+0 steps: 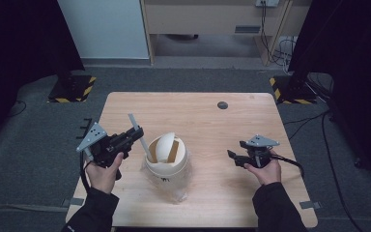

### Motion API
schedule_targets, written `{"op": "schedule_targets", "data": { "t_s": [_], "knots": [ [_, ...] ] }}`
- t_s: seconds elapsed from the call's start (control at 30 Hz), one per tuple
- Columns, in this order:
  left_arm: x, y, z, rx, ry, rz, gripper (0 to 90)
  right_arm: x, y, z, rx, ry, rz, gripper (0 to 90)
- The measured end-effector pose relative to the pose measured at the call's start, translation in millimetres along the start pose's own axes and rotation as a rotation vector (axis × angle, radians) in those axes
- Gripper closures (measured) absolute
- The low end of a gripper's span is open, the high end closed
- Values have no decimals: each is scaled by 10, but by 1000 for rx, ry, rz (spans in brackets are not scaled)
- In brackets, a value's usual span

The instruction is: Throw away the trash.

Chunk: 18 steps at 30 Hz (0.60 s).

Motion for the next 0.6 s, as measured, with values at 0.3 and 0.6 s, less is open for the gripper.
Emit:
{"op": "schedule_targets", "data": {
  "t_s": [0.3,0.6],
  "knots": [
    [43,110,214,63,-10,0,789,-8,12,32,17,-8,-1,330],
    [135,106,363,109,-36,-10,780,-8,22,52,26,-11,-2,326]
  ]
}}
Point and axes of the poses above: each handheld gripper's, and its own axes: y roughly forward along the jaws, z roughly out of its underside, x roughly to its left, the point moved 8 cm from there along y, roughly forward along the jaws, and after that the axes turned 1 degree about -y, right-handed, at the moved point
